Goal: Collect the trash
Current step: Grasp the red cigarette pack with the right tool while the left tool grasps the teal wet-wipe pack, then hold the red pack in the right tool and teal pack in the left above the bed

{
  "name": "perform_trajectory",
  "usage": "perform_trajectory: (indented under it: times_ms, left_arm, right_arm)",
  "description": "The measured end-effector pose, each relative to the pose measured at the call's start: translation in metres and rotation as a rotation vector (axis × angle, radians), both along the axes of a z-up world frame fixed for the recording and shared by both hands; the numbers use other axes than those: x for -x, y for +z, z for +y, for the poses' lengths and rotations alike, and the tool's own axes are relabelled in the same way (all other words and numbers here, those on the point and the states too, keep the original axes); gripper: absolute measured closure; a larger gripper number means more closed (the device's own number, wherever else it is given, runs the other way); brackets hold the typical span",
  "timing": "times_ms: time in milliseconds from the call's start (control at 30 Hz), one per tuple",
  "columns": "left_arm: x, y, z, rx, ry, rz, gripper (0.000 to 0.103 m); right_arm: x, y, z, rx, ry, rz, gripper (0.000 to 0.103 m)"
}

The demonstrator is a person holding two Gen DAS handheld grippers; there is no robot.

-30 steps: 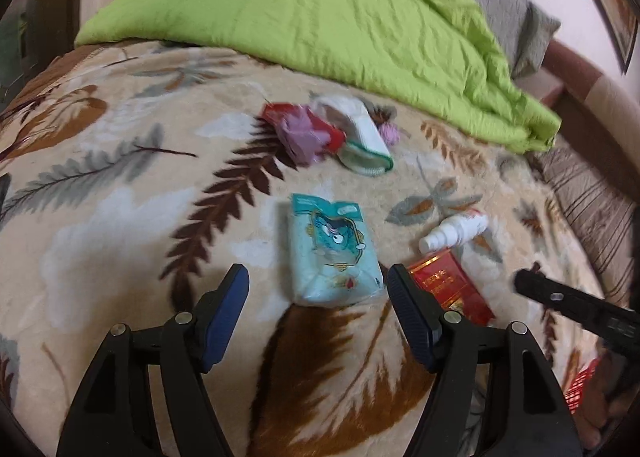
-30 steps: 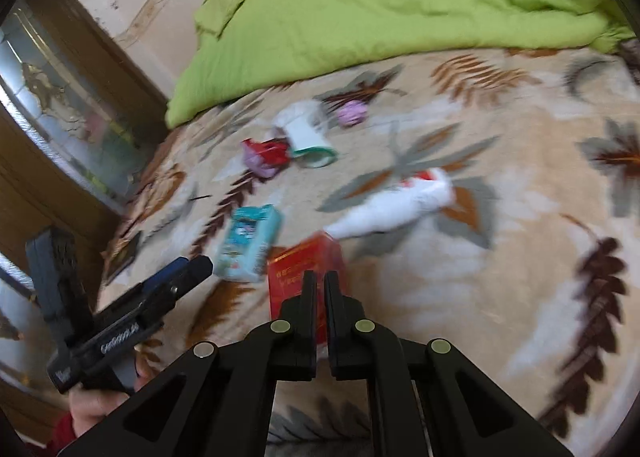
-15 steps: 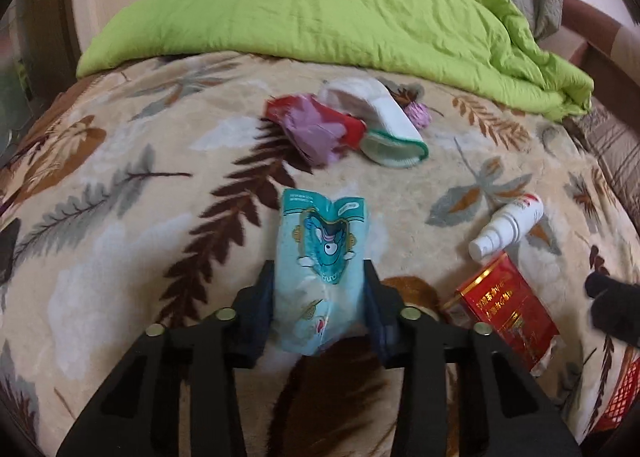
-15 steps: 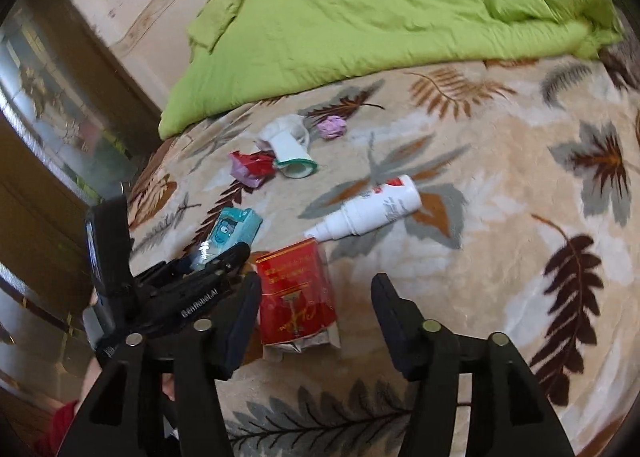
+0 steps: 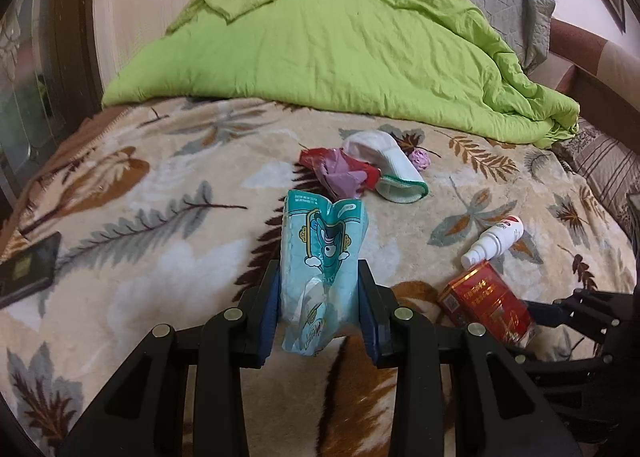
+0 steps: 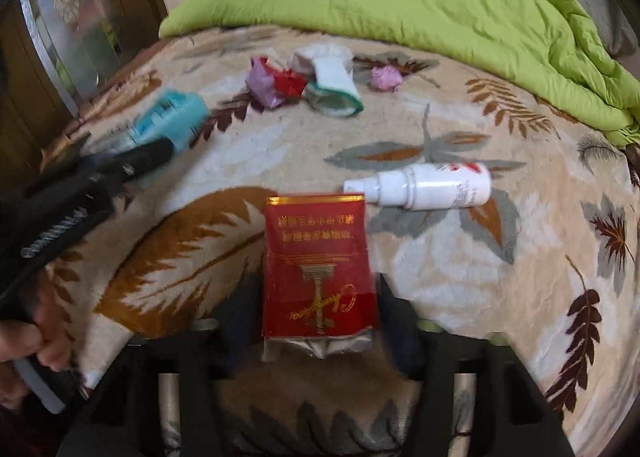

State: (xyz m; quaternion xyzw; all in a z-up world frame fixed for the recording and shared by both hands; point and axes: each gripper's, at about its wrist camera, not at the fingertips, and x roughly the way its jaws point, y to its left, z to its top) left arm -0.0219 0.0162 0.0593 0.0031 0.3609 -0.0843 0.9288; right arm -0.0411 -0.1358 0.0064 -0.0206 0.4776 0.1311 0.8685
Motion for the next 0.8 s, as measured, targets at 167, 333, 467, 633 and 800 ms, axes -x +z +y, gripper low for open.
perform_trajectory:
  times_ms: [167,333,467,633,800]
  left_arm:
    - [0.009,0.008,0.004,-0.027,0.017,-0.052,0.069]
    - [0.012,0.010,-0.001,-0.063,0.015,-0.084,0.069]
    - [0.013,0.011,-0.009,-0.088,0.003,-0.098,0.069]
    - [0.015,0.011,-0.013,-0.111,-0.003,-0.110,0.069]
    - [0.016,0.011,-0.014,-0.119,-0.002,-0.111,0.069]
  right_arm:
    - [0.006,0.017,0.001,-0.013,-0.039,-0.091,0.050]
    - [0.019,0.048,-0.013,-0.068,-0.124,-0.263,0.049]
    - [0.020,0.056,-0.021,-0.095,-0.154,-0.295,0.049]
    - [0.019,0.060,-0.024,-0.108,-0.165,-0.301,0.049]
    - [0.021,0.059,-0.024,-0.107,-0.164,-0.306,0.049]
